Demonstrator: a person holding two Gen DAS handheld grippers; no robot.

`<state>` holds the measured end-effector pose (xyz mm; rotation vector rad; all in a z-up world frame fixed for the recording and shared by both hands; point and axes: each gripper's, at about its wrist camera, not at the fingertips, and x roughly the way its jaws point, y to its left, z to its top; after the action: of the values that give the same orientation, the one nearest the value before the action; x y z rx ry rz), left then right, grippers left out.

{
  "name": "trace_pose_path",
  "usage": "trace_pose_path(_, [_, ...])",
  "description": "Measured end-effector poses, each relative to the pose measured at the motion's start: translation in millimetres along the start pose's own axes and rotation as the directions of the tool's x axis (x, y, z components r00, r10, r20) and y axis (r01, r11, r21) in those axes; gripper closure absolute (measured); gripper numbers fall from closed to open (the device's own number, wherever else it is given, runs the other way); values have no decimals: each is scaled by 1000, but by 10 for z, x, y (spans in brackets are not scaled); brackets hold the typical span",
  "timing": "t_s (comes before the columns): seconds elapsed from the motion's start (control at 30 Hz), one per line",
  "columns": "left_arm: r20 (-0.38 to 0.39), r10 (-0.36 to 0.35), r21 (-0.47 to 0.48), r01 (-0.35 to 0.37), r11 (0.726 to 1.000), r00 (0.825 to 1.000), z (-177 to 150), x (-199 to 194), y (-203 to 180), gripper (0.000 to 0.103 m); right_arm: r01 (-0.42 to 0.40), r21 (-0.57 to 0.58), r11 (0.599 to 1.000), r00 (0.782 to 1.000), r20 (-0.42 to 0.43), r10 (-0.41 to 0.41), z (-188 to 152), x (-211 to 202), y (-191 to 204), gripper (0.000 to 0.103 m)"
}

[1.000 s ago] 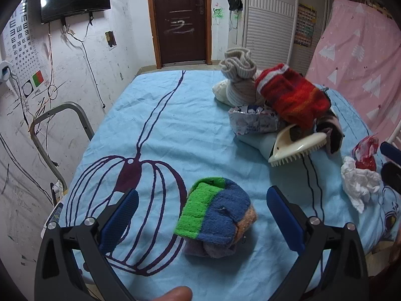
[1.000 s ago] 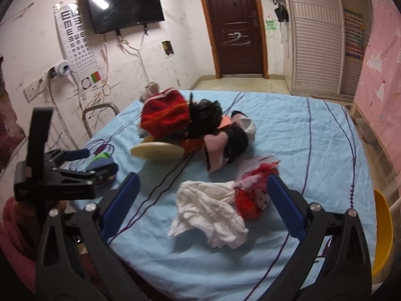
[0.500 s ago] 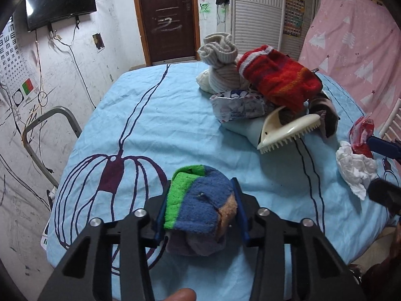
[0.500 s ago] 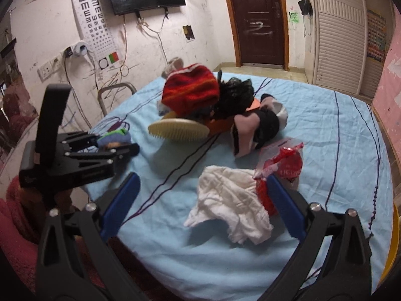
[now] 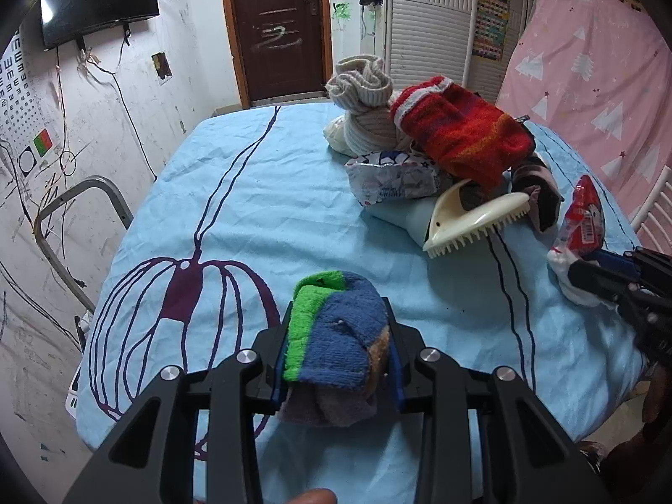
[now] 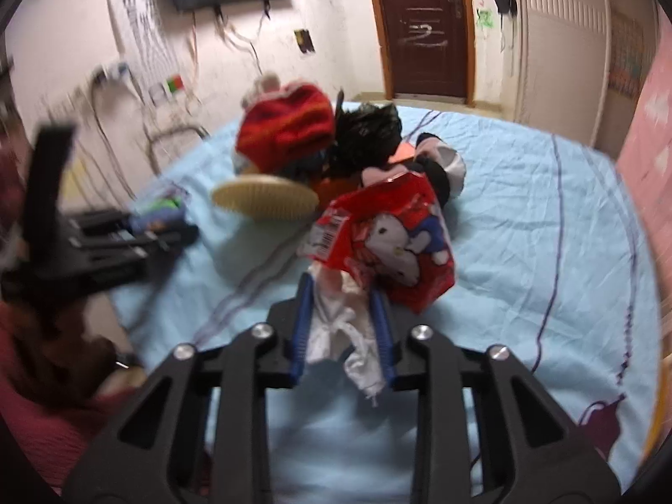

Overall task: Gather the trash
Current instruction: 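Grasp the green-blue towel with the left tool while the right tool grasps the white tissue, then carry the towel and tissue in both tools over to the yellow bin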

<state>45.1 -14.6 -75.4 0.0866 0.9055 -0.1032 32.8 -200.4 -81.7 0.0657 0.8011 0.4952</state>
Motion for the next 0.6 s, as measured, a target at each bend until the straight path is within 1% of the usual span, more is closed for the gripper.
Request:
trace_pose_path(0.1, [1,-2,1,2,1000,1000,22,-5,-4,75,-89,48,995,996,28,88,33,-71,-65,80])
trace_pose_path(0.17, [4,-1,4,1,1000,1000,41,-15,-15,75,-149,67,987,988,48,146,59,-124,-92,80])
trace_pose_path(0.2, [5,-1,6,1,1000,1000,50,-20,-23,75,-155,66,986,987,47,152,59,-134,-83,80])
trace_pose_path(0.27, [7,-4,10,4,1000,1000,64,-31,-42,75,-125,47,991,992,41,123,58,-150,-59,80])
trace_pose_path(0.37, [8,-2,17,2,1000,1000,74,-38,-67,75,-115,29,993,993,32,114,57,-168,-35,80])
trace_pose_path(0.43, [8,-1,20,1,1000,1000,77,-44,-76,75,-81,0,997,996,33,81,48,-223,-4,80])
trace_pose_path(0.5, [11,0,18,0,1000,1000,84,-56,-81,75,-66,0,998,997,39,66,46,-227,-13,80])
trace_pose_path(0.53, [13,0,19,0,1000,1000,92,-69,-81,75,-73,12,997,996,46,72,37,-241,-70,80])
trace_pose_path(0.6, [25,2,24,-3,1000,1000,110,-110,-90,75,-98,36,995,993,67,96,55,-292,-122,87])
